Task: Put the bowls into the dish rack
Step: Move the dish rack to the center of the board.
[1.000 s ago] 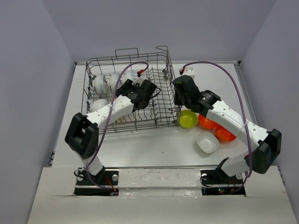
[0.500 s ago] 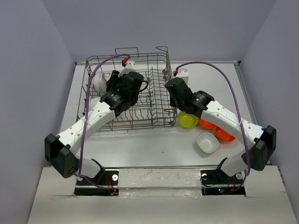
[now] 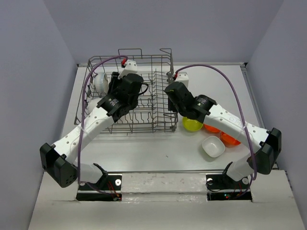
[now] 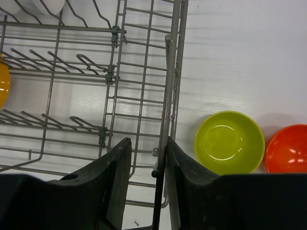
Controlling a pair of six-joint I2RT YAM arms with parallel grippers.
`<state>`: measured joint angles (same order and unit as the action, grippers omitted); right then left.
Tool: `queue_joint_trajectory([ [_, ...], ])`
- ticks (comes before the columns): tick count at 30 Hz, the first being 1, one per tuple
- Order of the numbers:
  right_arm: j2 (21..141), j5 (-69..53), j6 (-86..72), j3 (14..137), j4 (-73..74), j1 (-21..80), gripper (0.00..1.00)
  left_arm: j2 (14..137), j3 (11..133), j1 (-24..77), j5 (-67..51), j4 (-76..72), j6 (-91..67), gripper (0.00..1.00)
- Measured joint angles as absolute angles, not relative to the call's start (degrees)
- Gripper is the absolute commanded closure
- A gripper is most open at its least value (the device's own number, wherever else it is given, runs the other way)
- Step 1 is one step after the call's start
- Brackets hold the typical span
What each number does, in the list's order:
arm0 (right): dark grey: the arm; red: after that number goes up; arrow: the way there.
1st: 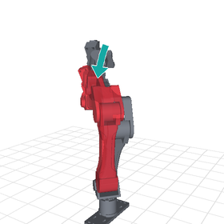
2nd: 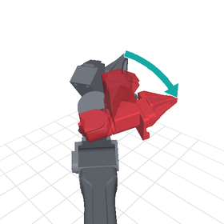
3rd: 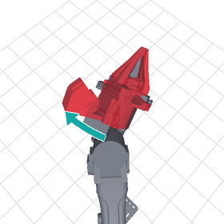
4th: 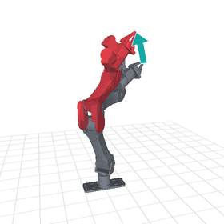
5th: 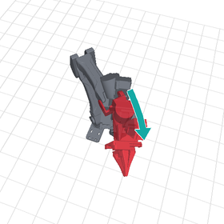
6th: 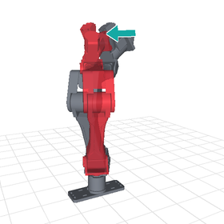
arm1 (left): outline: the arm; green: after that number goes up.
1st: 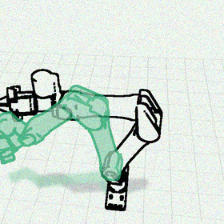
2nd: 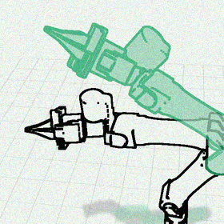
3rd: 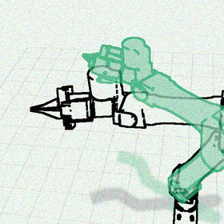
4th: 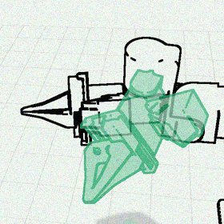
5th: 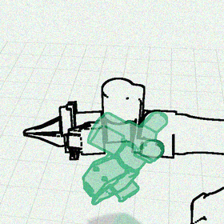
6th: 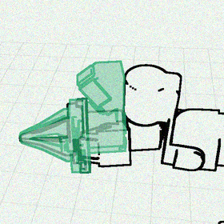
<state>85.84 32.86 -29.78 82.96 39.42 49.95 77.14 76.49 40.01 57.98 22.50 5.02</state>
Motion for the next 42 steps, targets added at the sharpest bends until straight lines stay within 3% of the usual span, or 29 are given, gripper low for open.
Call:
queue_joint_trajectory([
  [9, 82.98, 33.08, -29.78, 85.67, 38.35, 50.87, 0.35, 72.62, 74.19, 40.01, 56.71, 21.56, 3.99, 0.55],
  [27, 68.9, 41.17, -29.15, 84.99, 32.49, 51.13, 0.26, 72.66, 70.72, 39.22, 54.28, 18.06, 3.97, 0.52],
  [42, 61.89, 51.27, -32.23, 71.83, 37.78, 48.88, 0.21, 70.76, 69.82, 36.99, 51.0, 16.86, 3.75, 0.51],
])
